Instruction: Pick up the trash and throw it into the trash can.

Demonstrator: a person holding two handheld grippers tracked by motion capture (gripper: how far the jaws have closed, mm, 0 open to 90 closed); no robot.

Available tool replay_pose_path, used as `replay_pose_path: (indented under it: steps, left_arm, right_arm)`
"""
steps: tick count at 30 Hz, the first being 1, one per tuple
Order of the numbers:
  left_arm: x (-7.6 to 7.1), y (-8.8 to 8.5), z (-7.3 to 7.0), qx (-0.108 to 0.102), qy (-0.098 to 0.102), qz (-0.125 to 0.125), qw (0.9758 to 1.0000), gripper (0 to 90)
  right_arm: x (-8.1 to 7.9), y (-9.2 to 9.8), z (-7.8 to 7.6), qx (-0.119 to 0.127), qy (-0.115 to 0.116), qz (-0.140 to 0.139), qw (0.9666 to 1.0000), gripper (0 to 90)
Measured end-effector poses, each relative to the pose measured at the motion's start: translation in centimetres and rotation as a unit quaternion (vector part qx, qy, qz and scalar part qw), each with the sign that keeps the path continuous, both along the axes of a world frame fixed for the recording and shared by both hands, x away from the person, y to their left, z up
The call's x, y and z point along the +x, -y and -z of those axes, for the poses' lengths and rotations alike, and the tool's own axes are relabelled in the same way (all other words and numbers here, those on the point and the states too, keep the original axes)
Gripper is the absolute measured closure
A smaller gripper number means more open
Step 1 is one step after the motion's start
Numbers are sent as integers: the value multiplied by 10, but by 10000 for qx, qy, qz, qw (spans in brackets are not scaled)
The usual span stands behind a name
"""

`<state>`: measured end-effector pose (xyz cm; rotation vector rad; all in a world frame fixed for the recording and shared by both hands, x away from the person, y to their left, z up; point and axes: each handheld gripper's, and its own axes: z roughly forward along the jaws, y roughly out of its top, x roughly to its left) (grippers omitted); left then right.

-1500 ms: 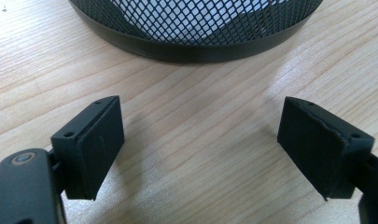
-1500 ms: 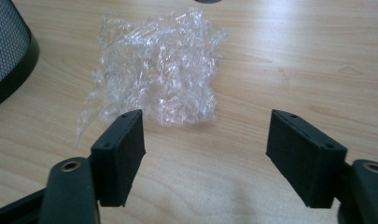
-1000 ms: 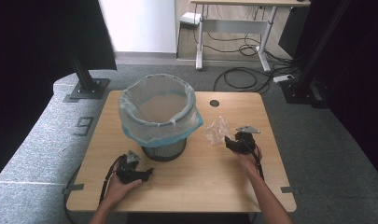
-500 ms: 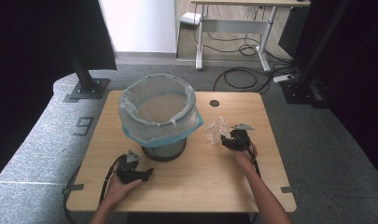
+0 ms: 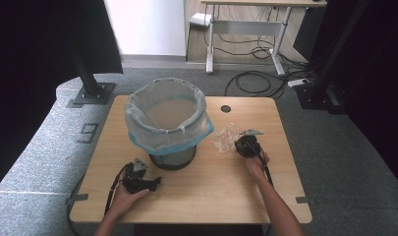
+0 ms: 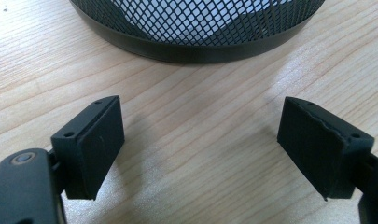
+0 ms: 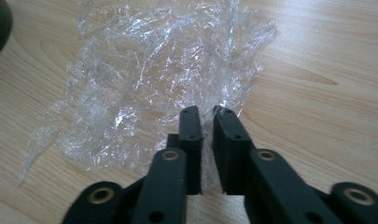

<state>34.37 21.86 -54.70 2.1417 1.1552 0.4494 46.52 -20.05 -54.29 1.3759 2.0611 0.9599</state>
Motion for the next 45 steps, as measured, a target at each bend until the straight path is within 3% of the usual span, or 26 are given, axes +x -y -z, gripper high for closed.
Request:
replay_pose_path:
  steps: [14,18,26,32,37,45]
  left_arm:
    - [0,0,0,1,0,0,10000,145]
    - [0,0,0,3,-1,2,10000,145]
    - [0,0,0,2,-1,-1,10000,146]
    - [0,0,0,1,1,-1,10000,146]
    - [0,0,0,1,-1,0,10000,145]
    - [0,0,0,3,-2,-2,10000,145]
  right_arm:
    - [-12,6,-20,368,258,-65,9990,883]
    - [-21,5,-32,352,454,-138,9983,883]
    - [-31,14,-46,582,694,-111,9958,884]
    - [-34,22,-54,809,837,-57,9932,884]
    - [-38,26,-63,1107,1081,-120,9879,884]
    - [-46,31,-80,1243,1259,-149,9841,884]
